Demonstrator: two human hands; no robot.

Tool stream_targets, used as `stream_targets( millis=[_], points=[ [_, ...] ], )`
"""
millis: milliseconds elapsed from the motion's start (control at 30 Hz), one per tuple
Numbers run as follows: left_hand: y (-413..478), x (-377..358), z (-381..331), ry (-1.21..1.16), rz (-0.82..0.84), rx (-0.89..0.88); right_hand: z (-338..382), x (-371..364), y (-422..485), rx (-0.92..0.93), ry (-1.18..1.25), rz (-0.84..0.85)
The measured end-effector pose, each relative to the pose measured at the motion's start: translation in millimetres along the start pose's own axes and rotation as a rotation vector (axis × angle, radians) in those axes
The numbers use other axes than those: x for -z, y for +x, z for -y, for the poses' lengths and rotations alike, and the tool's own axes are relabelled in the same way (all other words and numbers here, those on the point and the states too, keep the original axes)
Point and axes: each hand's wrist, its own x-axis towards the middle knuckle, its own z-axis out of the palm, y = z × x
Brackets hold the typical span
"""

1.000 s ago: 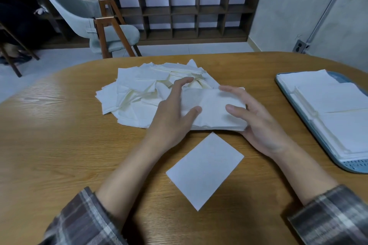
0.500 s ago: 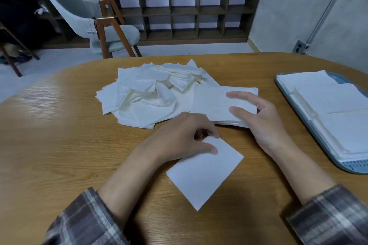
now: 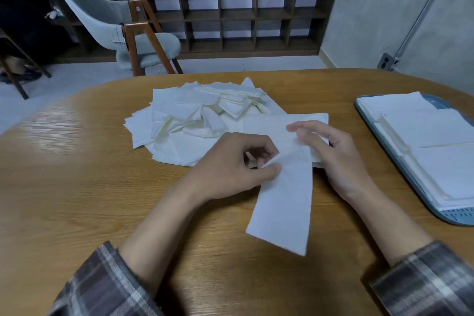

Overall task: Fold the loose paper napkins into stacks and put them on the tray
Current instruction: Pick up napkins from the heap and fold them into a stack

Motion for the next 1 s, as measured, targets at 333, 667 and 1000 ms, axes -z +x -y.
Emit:
stream_targets(
  millis=[333, 667, 1000],
  points=[
    [4.5, 0.0, 2.2, -0.123, -0.155, 0.039, 0.2, -3.6, -3.0, 0.035, 0.061, 0.126],
    [6.0, 6.3, 6.2, -0.220, -0.223, 0.211, -2.0, 2.1, 1.0, -0.096, 0.139, -0.050],
    [4.6, 11.3, 3.4, -0.114, -0.301, 0.084, 2.9, -2.5, -3.8, -0.064, 0.184, 0.231]
  ],
)
